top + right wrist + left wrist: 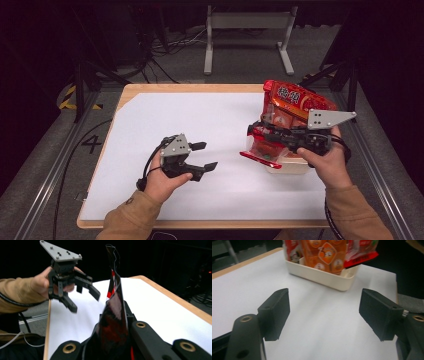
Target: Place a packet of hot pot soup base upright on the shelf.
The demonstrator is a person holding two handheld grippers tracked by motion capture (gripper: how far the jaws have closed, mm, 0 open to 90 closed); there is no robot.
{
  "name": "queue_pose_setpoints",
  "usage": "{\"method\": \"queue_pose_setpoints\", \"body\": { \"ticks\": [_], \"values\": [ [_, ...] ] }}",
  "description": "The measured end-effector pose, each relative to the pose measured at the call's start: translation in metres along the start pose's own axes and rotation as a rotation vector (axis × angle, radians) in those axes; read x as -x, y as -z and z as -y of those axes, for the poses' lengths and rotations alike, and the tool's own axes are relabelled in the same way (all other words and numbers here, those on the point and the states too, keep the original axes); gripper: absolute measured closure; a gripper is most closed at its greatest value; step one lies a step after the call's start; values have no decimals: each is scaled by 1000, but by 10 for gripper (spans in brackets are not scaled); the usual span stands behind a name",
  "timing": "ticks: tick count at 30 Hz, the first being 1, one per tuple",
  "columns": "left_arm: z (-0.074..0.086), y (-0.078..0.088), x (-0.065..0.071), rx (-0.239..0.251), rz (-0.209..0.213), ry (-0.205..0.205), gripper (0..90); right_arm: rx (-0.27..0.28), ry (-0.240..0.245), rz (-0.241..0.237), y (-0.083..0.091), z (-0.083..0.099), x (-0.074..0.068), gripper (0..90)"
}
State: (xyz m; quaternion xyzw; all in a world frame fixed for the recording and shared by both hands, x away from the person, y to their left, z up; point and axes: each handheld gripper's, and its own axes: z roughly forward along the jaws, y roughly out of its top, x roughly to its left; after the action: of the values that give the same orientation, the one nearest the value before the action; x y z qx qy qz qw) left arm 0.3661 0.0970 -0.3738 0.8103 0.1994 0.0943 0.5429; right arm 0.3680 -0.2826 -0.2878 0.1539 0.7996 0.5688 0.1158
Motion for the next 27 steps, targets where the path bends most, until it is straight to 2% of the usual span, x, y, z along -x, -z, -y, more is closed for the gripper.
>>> {"method": "queue_pose_setpoints", "body": {
  "ticks": [5,18,20,24,27],
  "values": [
    [4,14,-9,15,-38,27,257,-27,29,30,14,-1,7,896],
    [22,46,-26,31,-129,97,255,-62,46,85,38,4,27,894],
    [25,52,-29,34,-147,98,255,-72,50,90,41,5,29,894],
    [29,60,-32,37,-162,125,255,-92,64,97,45,7,33,894],
    [30,63,-33,49,-171,129,254,-108,83,116,46,10,36,894]
  ]
}}
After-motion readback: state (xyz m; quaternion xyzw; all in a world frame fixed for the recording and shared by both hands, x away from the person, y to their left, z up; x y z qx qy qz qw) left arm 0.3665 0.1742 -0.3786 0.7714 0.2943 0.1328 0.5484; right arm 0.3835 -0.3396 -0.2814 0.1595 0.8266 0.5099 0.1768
